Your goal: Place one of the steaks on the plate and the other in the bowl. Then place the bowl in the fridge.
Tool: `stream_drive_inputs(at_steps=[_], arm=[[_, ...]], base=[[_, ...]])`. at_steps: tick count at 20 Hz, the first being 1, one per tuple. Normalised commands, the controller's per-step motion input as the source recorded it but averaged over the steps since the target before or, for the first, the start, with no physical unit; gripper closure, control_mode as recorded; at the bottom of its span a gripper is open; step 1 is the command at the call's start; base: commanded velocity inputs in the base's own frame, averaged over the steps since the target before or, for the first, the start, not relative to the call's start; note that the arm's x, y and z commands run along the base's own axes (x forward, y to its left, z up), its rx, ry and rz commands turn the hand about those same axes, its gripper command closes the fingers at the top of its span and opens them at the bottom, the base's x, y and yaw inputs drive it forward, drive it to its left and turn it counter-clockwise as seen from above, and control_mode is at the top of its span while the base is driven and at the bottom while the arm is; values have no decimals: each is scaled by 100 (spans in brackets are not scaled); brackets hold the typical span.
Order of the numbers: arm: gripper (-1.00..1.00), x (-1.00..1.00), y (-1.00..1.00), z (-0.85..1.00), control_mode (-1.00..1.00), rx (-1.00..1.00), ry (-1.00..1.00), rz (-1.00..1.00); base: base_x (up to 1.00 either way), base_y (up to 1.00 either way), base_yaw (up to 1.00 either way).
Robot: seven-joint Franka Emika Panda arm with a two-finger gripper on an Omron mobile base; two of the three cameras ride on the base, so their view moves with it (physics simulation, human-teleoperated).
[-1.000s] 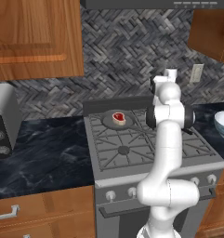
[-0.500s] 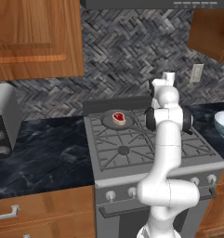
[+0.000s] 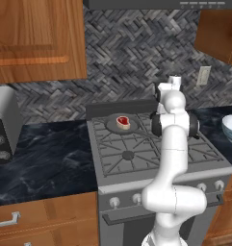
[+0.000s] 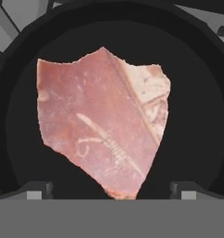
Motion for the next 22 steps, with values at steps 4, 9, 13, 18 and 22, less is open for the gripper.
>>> stream_drive_inputs(at_steps=[4, 9, 13, 18, 22], arm=[[-100, -7, 0, -1, -100, 0, 0, 0], [-100, -18, 8, 0, -100, 0, 0, 0], [-100, -34, 19, 3, -100, 0, 0, 0], [-100, -12, 5, -2, -100, 0, 0, 0], [-100, 12, -11, -12, -100, 0, 0, 0]], base=[[0, 0, 0], [0, 0, 0], [0, 0, 0], [0, 0, 0], [0, 0, 0]])
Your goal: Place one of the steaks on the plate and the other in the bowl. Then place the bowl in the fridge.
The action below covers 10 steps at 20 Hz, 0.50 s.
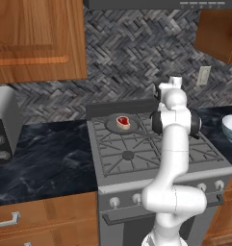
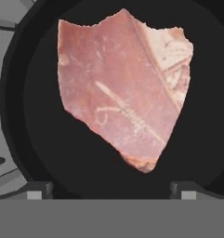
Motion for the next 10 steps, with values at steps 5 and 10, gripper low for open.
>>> stream_drive_inputs(at_steps=[5, 10], arm=[[-100, 14, -12, -23, -100, 0, 0, 0], [-100, 24, -6, -17, -100, 1, -1, 0]], base=[[0, 0, 0], [0, 0, 0]])
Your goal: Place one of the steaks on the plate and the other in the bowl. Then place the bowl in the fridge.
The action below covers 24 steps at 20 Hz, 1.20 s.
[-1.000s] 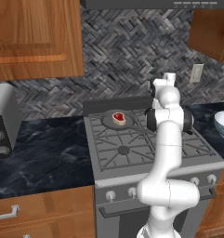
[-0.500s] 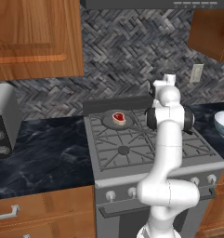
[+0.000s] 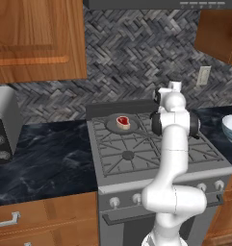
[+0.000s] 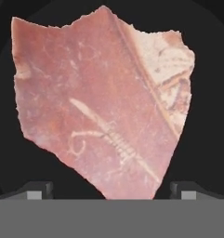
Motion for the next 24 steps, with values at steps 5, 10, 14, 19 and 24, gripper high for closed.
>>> stream_drive_inputs(at_steps=[5, 10, 14, 19, 24], arm=[[-100, 24, -8, -7, -100, 2, -1, 2], [-100, 17, -12, 0, -100, 0, 0, 1], [100, 3, 0, -1, -100, 0, 0, 0], [100, -1, 0, 0, -100, 0, 0, 0], [100, -85, 68, 19, -100, 0, -13, 0]], base=[[0, 0, 0], [0, 0, 0], [0, 0, 0], [0, 0, 0], [0, 0, 0]])
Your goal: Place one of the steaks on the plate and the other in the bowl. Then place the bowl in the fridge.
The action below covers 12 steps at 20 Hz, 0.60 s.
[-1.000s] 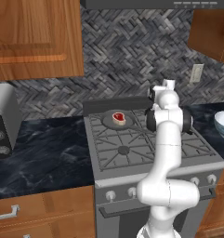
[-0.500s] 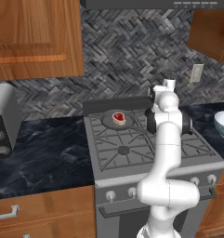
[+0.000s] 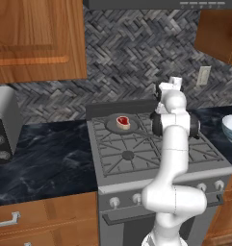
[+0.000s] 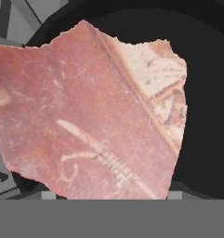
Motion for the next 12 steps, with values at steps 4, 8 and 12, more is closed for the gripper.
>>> stream_drive_inputs(at_steps=[4, 8, 12], arm=[[100, -100, 99, 12, -100, -10, -24, 0], [100, -100, 89, 34, -100, -17, -28, 0], [100, -100, 76, 17, -100, -22, -30, 0]], base=[[0, 0, 0], [0, 0, 0], [0, 0, 0]])
